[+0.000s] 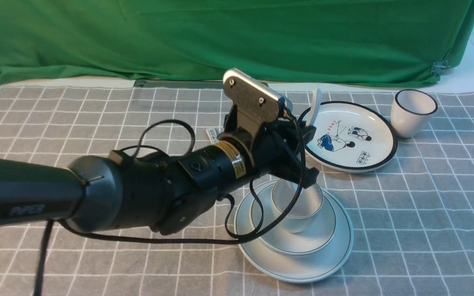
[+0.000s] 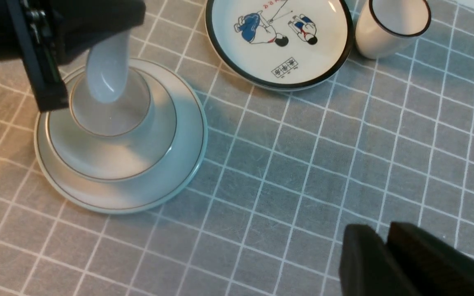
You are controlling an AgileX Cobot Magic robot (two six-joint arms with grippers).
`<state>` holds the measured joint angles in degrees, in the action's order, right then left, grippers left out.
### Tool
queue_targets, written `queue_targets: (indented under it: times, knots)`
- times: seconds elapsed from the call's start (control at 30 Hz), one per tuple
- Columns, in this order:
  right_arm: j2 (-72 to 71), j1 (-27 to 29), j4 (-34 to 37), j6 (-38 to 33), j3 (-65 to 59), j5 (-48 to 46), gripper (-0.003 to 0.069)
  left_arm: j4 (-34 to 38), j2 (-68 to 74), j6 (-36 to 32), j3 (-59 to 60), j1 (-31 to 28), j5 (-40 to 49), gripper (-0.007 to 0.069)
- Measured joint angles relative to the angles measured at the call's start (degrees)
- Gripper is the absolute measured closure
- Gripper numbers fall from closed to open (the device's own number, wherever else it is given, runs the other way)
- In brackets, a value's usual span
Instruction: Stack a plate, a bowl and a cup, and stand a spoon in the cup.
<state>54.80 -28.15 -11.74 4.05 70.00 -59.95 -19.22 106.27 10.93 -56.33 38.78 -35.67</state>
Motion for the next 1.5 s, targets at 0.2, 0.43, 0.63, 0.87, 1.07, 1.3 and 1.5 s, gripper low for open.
queue_targets:
  times: [0.2,0.43,0.63,0.87,1.07,1.3,1.5]
  knots:
    - [0.0,0.0,0.0,0.0,0.0,0.0,0.0534,-1.2,1.6,0.0,0.0,0.0,0.1,0.0594]
    - [0.0,0.0,0.0,0.0,0.0,0.0,0.0527,-2.3,2.0,0.0,0.2,0.0,1.4,0.0538]
    - [0.0,0.0,0.0,0.0,0.0,0.6,0.0522,-2.3,2.0,1.4,0.7,0.0,1.5,0.0433]
    - [0.0,0.0,0.0,0.0,0.0,1.6,0.0521,-5.3,-3.4,4.6,1.4,0.0,11.1,0.0260]
    - [0.2,0.0,-0.1,-0.5,0.0,1.6,0.0520,-5.3,-15.7,9.3,1.4,0.0,27.8,0.0292]
    - [-10.0,0.0,-0.4,-0.6,-3.2,9.1,0.0574,-6.0,-34.0,10.3,3.1,0.0,55.2,0.0587]
    - [-31.5,0.0,-1.1,-0.7,-19.0,29.8,0.0613,-6.3,-53.5,14.1,14.1,0.0,56.9,0.0617]
